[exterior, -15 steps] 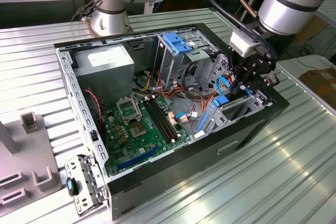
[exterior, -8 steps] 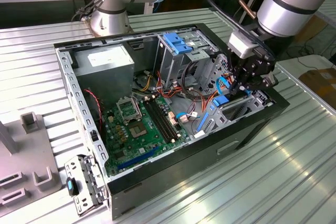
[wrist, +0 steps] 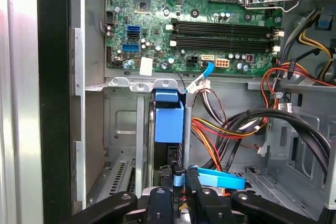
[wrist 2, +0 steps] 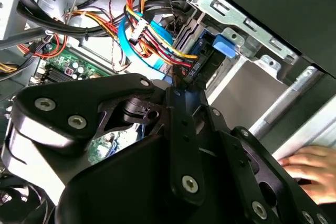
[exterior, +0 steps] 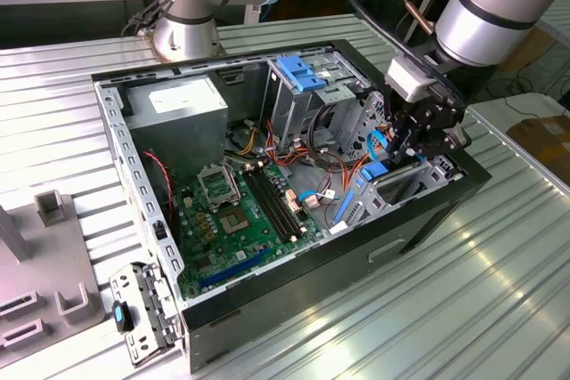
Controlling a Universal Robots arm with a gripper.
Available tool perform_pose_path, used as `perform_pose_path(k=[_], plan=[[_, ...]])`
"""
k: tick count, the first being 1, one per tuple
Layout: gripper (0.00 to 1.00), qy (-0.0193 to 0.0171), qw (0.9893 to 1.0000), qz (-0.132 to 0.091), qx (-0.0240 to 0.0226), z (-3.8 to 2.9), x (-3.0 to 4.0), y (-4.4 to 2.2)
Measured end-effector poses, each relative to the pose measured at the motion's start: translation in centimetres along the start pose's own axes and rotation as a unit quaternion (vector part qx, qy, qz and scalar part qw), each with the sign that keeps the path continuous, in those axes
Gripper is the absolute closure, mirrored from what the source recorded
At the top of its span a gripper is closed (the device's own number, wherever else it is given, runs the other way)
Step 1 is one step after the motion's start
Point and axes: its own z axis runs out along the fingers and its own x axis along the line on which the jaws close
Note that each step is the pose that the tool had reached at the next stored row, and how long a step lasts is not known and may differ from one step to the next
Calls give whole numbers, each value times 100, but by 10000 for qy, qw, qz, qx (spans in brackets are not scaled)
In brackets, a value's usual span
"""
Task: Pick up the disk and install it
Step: 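Insert the second disk wire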
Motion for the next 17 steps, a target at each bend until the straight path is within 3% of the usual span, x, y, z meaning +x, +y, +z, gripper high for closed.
perform_pose_path(k=[2,5,8,17], plan=[[76,2,10000,0,0,-101,-5,-8],[77,2,10000,1,0,-108,-6,-8],[89,2,10000,0,0,-111,-6,-9],[89,2,10000,0,0,-122,-6,-10]])
